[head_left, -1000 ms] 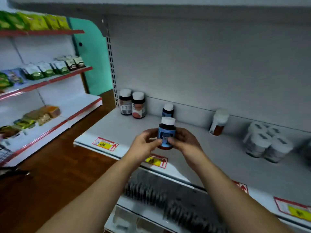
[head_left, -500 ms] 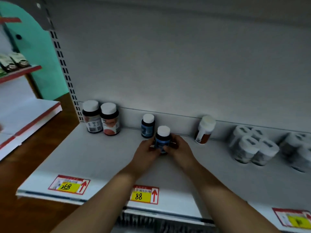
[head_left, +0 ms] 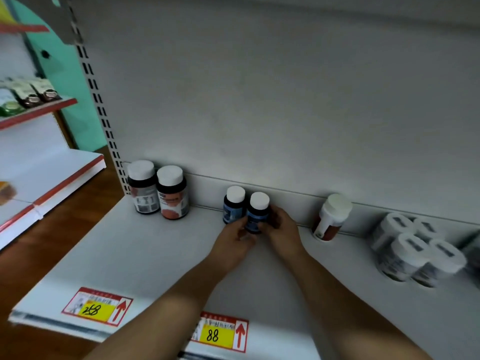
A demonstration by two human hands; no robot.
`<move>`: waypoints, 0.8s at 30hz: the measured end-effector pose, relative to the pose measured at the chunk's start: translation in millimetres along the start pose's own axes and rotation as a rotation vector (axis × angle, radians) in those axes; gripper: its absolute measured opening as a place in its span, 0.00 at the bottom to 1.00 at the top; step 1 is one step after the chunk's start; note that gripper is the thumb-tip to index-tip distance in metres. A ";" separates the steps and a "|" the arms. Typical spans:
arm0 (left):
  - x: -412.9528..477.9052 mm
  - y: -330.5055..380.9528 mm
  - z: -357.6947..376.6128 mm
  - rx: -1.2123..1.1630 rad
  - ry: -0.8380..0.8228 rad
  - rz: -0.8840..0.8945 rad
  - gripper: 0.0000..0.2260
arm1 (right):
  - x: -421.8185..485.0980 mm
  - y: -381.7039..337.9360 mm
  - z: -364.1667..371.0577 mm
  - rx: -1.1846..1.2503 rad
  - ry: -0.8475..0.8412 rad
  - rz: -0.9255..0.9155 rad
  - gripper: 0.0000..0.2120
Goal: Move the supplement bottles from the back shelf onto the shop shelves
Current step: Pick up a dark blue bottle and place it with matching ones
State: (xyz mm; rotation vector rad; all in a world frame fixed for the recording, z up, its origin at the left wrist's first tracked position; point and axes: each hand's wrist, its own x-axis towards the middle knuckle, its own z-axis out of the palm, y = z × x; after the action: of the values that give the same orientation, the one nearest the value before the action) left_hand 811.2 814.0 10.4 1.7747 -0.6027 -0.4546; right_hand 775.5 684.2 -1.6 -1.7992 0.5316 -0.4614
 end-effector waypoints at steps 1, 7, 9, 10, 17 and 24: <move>1.6 -0.3 0.8 0.004 0.002 -0.010 0.21 | 1.2 -0.8 0.8 0.014 0.009 0.008 0.24; 5.1 -7.1 4.9 0.075 0.019 -0.078 0.24 | 4.7 -0.2 2.6 0.013 0.038 0.005 0.24; 2.3 -7.9 4.9 0.083 0.041 -0.095 0.23 | 2.1 0.6 1.4 0.003 0.065 0.008 0.23; 0.7 -7.3 4.5 0.080 0.054 -0.098 0.23 | -0.3 0.8 -0.4 0.015 0.078 0.012 0.23; -33.8 10.8 15.9 0.116 0.049 0.037 0.18 | -51.5 -5.7 -29.9 0.068 0.207 0.011 0.16; -86.1 46.6 91.5 0.025 -0.146 0.103 0.18 | -153.6 -9.8 -95.7 0.147 0.475 0.021 0.12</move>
State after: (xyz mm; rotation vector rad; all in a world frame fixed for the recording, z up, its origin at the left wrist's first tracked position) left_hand 681.5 786.4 30.0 1.7349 -0.8021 -0.5104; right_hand 597.2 699.4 27.6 -1.5412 0.8188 -0.8991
